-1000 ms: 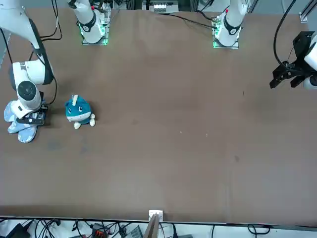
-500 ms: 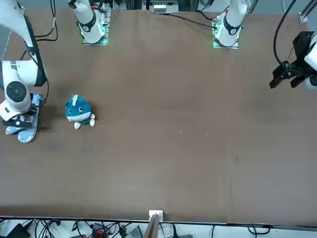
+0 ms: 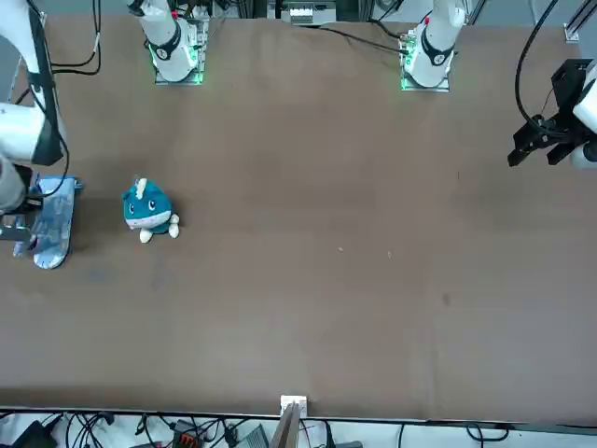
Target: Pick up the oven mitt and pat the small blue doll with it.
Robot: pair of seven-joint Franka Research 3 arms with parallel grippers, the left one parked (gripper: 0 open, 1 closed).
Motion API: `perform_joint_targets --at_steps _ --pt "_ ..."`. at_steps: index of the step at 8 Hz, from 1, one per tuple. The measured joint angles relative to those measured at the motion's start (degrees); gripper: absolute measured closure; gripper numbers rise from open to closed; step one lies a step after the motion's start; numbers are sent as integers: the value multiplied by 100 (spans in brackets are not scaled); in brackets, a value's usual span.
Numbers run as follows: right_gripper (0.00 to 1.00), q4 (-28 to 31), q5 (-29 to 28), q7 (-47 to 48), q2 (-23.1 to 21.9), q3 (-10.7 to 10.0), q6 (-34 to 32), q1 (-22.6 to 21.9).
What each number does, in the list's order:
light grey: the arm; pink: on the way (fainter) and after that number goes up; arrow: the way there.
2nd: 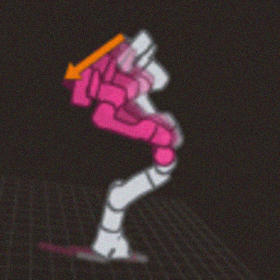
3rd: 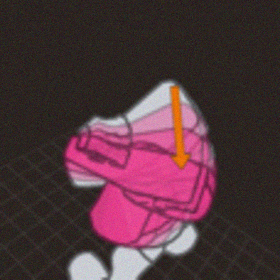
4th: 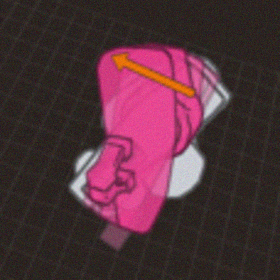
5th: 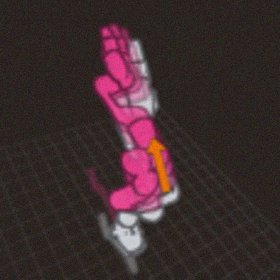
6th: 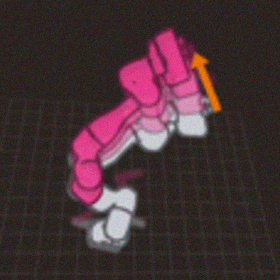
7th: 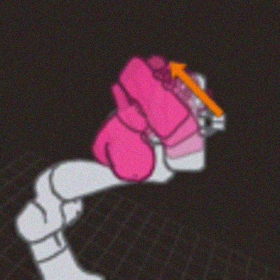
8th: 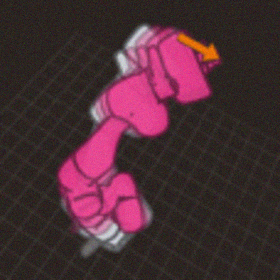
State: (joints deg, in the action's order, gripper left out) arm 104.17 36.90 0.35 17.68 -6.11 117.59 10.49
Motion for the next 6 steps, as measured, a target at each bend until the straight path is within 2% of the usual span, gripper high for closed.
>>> perform_joint_targets --at_steps 3,4,6 --pt "96 -1068 -1034 -125 -90 577 -1798 -82" --pt "96 -1268 -1316 -125 -91 676 -2224 -158" --pt "96 -1378 -1973 -25 -87 720 -2512 -320"
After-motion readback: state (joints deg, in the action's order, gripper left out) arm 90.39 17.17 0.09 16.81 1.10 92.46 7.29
